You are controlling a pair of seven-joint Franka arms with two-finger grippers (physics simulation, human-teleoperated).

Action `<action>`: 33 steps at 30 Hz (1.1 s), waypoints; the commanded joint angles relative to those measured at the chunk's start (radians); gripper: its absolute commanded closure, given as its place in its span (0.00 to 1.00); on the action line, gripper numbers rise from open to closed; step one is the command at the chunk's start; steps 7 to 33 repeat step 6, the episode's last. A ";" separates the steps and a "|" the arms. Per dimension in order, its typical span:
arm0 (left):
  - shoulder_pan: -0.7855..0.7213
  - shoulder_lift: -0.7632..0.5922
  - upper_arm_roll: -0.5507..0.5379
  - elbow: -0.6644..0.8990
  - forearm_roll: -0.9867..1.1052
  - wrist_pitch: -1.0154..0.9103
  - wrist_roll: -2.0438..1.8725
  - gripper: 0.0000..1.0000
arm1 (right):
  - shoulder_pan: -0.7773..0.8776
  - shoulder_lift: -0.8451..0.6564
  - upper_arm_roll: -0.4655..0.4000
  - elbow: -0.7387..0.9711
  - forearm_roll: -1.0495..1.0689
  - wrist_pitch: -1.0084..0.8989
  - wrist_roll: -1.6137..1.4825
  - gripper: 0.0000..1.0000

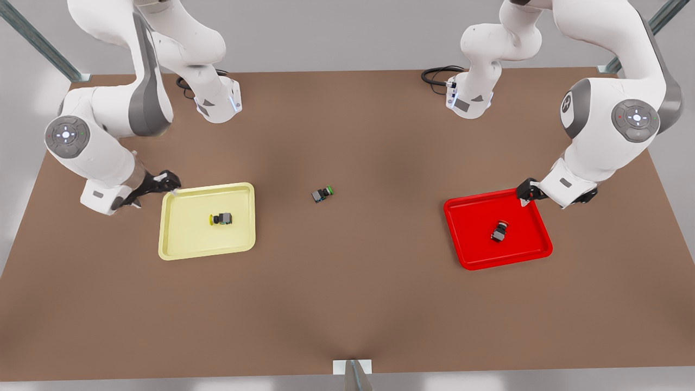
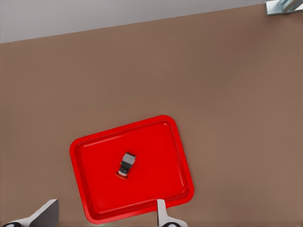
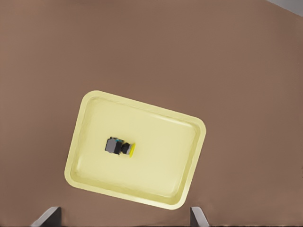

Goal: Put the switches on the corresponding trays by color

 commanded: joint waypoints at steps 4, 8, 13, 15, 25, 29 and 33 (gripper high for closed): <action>0.000 -0.002 -0.008 0.000 0.000 0.000 0.000 0.00 | -0.046 -0.014 -0.029 0.013 -0.001 0.010 0.066 0.00; -0.002 -0.002 -0.008 0.002 0.000 0.000 0.000 0.00 | -0.046 -0.019 -0.031 0.013 -0.001 0.008 0.066 0.00; -0.002 -0.002 -0.008 0.002 0.000 0.000 0.000 0.00 | -0.046 -0.019 -0.031 0.013 -0.001 0.008 0.066 0.00; -0.002 -0.002 -0.008 0.002 0.000 0.000 0.000 0.00 | -0.046 -0.019 -0.031 0.013 -0.001 0.008 0.066 0.00; -0.002 -0.002 -0.008 0.002 0.000 0.000 0.000 0.00 | -0.046 -0.019 -0.031 0.013 -0.001 0.008 0.066 0.00; -0.002 -0.002 -0.008 0.002 0.000 0.000 0.000 0.00 | -0.046 -0.019 -0.031 0.013 -0.001 0.008 0.066 0.00; -0.002 -0.002 -0.008 0.002 0.000 0.000 0.000 0.00 | -0.046 -0.019 -0.031 0.013 -0.001 0.008 0.066 0.00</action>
